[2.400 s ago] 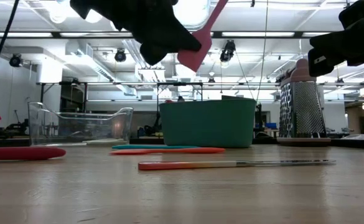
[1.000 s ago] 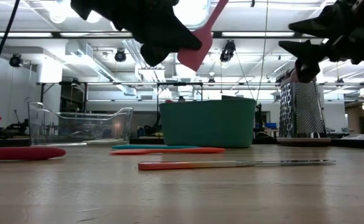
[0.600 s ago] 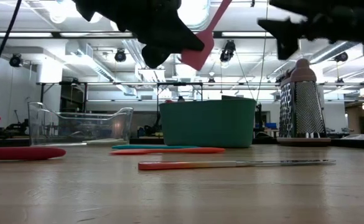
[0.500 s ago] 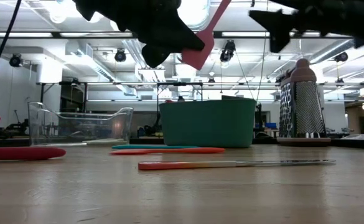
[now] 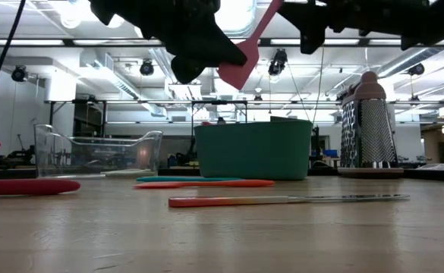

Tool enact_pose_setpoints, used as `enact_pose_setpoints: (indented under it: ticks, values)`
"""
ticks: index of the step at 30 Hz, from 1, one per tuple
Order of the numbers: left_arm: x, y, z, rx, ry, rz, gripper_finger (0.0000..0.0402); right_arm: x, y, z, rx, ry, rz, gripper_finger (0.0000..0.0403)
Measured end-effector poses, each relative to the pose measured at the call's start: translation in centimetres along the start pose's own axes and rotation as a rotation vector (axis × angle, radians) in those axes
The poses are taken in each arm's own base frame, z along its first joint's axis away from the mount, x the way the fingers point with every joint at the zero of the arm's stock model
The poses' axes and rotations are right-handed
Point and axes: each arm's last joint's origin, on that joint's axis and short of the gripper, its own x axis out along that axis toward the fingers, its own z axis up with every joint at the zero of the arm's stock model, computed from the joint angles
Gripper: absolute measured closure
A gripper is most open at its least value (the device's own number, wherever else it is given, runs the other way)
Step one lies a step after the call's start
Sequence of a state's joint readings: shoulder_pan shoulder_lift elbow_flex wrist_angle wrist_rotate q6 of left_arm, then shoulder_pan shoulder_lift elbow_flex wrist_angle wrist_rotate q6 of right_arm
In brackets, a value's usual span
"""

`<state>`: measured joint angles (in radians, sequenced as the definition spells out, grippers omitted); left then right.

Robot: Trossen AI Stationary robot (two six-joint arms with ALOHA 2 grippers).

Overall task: Pick & Place Kitchen Items
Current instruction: Put the pink spatula into the bottom transparent bin

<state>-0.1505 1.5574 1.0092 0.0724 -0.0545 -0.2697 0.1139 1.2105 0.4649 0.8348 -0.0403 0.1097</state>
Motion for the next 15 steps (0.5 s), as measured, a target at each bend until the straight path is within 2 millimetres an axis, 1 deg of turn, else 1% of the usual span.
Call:
enact_pose_setpoints:
  ticks: [3,6,9,14,15]
  values:
    - [0.00,0.02,-0.01,0.000,0.001,0.001,0.0378,0.06,0.05,0.19,-0.003,-0.020,0.014,0.0219]
    - [0.00,0.04,-0.01,0.000,0.000,0.007,0.0378,0.03,0.04,0.26,-0.003,-0.023,0.013,0.0245]
    - [0.00,0.07,-0.02,0.001,0.000,0.016,0.0378,0.11,0.06,0.46,-0.002,-0.032,0.014,0.0282]
    - [0.00,0.13,0.03,0.002,-0.003,0.018,0.0378,0.21,0.08,0.69,-0.002,-0.041,0.013,0.0365]
    - [0.00,0.13,0.04,0.002,-0.004,0.017,0.0378,0.22,0.08,0.70,-0.002,-0.041,0.013,0.0375]
